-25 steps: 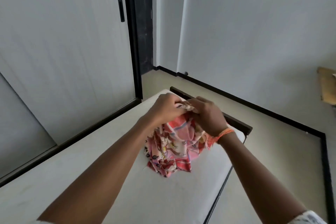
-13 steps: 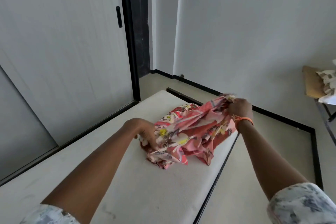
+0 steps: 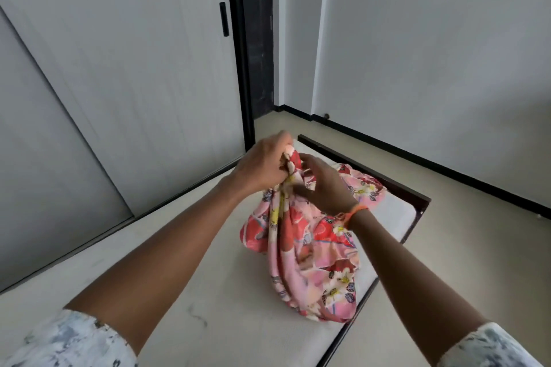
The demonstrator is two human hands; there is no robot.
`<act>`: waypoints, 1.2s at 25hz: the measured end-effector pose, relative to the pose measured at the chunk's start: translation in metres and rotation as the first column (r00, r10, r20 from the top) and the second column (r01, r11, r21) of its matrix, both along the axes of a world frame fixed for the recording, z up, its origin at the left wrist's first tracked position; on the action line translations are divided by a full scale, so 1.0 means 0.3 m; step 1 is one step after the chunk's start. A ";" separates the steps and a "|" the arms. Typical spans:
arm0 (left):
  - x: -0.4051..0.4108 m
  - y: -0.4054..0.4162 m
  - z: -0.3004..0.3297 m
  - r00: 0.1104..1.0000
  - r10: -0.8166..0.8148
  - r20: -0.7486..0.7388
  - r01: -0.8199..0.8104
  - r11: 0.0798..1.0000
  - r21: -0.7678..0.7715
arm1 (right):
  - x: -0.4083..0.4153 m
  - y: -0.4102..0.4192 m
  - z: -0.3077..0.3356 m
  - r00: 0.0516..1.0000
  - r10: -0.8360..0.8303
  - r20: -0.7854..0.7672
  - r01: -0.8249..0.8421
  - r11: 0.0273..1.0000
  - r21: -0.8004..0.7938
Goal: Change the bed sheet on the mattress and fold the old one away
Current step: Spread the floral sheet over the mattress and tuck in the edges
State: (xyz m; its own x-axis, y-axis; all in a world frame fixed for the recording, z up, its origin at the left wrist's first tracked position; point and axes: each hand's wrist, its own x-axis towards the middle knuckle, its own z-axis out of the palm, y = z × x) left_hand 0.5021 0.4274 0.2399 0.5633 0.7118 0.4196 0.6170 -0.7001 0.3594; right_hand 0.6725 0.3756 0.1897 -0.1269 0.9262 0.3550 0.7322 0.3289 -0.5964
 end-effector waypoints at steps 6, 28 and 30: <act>-0.124 0.005 0.037 0.957 0.238 -0.165 -0.203 0.957 0.205 | 0.035 0.013 0.146 0.976 0.138 -0.171 -0.139 0.990 0.006; -0.601 0.239 0.011 0.845 0.400 0.354 -0.100 0.770 -0.630 | 0.019 0.080 0.252 0.908 -0.156 -0.390 0.110 0.984 -0.137; -0.631 0.239 0.007 0.848 0.379 0.369 0.033 0.659 -0.752 | 0.044 0.094 0.247 0.909 -0.131 -0.395 0.088 0.988 -0.126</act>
State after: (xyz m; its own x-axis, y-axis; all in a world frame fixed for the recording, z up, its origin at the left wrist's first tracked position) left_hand 0.3128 0.4991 0.2422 0.2797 0.9551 -0.0977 0.3106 0.0062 0.9505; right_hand 0.6855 0.4039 0.2639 0.1102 0.9603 0.2564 0.4515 0.1814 -0.8736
